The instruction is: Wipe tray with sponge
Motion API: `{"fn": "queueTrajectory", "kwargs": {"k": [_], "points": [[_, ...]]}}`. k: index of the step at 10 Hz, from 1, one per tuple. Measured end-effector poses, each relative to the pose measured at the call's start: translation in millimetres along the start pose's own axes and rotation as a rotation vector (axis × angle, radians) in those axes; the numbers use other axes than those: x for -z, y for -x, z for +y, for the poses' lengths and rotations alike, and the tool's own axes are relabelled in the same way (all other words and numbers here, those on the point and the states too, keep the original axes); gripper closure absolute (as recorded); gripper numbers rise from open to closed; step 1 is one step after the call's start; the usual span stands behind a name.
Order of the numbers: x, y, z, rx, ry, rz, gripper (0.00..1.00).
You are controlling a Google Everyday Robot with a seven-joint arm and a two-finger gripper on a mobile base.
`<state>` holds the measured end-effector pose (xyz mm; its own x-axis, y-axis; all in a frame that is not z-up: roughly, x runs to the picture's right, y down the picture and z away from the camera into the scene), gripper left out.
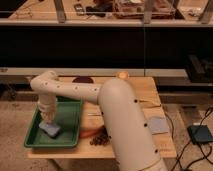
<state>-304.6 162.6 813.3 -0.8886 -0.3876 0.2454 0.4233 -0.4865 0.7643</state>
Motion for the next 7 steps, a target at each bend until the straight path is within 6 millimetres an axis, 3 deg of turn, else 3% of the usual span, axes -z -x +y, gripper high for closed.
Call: {"fn": "queueTrajectory", "kwargs": {"k": [3,7], "points": [[4.7,37.5,24.5,-0.046,-0.005,-0.009,1.00],[24.9,44.7,86.7,-0.160,0.006,0.022,1.00]]}}
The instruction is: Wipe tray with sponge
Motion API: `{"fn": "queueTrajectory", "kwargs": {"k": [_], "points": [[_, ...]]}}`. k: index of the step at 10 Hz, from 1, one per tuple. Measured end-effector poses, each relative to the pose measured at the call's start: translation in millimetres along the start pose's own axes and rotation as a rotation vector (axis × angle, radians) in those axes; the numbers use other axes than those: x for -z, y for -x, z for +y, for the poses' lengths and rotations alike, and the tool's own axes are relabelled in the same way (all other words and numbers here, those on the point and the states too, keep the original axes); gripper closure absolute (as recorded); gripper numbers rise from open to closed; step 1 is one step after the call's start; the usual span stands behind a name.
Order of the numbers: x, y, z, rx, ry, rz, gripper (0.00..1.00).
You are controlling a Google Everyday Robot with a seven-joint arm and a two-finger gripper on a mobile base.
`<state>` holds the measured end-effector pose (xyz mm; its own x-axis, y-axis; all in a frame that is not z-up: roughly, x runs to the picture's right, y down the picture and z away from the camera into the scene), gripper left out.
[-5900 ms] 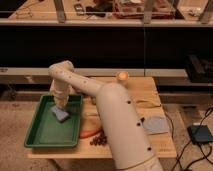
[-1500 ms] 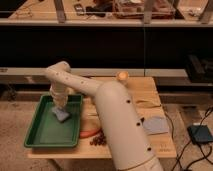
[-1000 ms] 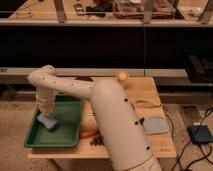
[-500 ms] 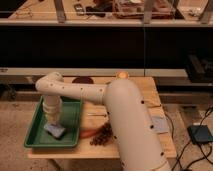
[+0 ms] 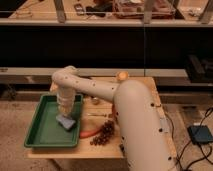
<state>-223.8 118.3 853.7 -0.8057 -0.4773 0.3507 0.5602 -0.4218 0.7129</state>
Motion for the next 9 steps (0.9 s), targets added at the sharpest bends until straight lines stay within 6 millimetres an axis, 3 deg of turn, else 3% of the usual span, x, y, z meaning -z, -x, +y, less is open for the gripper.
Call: {"fn": "queueTrajectory", "kwargs": {"k": [2,4,7,9], "points": [[10.5,-16.1,31.7,-0.056,-0.003,0.026,1.00],[11.7,-33.4,37.5,-0.073,-0.011,0.035,1.00],[3.6,-69.7,4.3,-0.017,-0.043,0.029,1.00],[-6.7,-81.7,-40.9,0.058,-0.095,-0.004,1.00]]}}
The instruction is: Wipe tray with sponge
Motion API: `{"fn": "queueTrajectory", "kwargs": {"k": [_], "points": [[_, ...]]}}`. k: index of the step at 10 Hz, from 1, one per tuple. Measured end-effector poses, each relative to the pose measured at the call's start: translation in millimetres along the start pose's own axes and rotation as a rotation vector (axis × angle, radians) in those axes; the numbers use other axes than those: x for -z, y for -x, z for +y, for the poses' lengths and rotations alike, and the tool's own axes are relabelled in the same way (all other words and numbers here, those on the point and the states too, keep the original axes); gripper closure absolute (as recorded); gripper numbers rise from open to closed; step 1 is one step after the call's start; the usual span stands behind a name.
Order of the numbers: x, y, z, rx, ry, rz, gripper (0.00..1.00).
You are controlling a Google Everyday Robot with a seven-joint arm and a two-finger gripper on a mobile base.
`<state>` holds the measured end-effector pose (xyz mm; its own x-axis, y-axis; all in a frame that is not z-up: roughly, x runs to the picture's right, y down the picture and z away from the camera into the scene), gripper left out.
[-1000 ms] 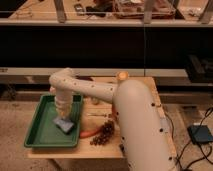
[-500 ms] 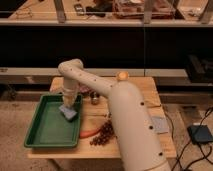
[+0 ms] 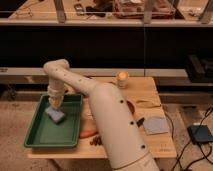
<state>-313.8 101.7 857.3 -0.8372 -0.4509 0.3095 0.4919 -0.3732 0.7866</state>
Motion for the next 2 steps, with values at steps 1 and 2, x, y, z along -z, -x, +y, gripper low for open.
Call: {"fn": "queueTrajectory", "kwargs": {"k": [1,2], "points": [[-1.4,1.4,-8.2,0.013,-0.017,-0.001,1.00],[-4.3,7.5,-19.8,0.030,-0.039,0.004,1.00]]}}
